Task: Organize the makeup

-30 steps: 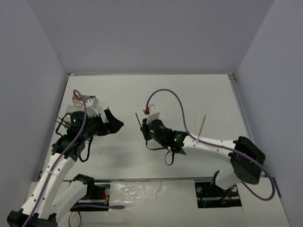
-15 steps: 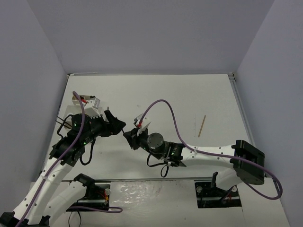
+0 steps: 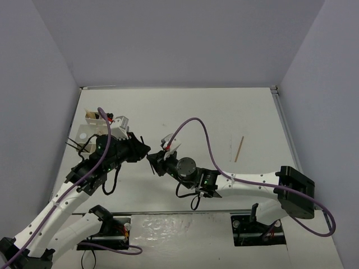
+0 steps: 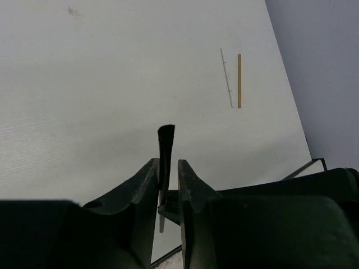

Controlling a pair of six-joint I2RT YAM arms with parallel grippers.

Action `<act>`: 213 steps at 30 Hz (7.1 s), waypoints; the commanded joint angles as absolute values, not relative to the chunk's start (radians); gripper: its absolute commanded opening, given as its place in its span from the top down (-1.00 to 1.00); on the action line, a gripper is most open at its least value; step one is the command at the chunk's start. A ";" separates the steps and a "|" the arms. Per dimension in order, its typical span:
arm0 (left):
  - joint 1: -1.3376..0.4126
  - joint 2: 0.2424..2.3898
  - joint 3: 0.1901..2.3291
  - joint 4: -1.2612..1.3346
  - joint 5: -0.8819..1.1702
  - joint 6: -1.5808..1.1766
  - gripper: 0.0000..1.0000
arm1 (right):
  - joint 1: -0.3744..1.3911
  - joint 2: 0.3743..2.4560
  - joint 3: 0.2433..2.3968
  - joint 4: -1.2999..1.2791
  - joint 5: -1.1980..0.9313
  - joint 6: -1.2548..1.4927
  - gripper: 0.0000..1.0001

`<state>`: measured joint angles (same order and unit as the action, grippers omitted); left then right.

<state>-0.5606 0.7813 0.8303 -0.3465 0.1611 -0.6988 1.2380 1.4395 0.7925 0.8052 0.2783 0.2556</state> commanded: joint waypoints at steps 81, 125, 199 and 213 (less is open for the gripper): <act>-0.311 1.677 1.680 -0.701 -0.046 -0.290 -0.53 | 1.058 0.710 0.475 0.410 0.544 0.325 -1.00; -0.202 2.300 1.992 -0.872 -0.020 -0.330 -0.71 | 1.042 0.663 0.420 0.390 0.533 0.357 -1.00; -0.058 0.888 0.811 0.218 -0.239 -0.144 1.00 | 1.042 0.494 0.399 0.339 0.528 0.368 -1.00; -0.054 0.825 0.662 0.263 -0.445 -0.202 1.00 | 1.042 0.477 0.392 0.334 0.539 0.362 -1.00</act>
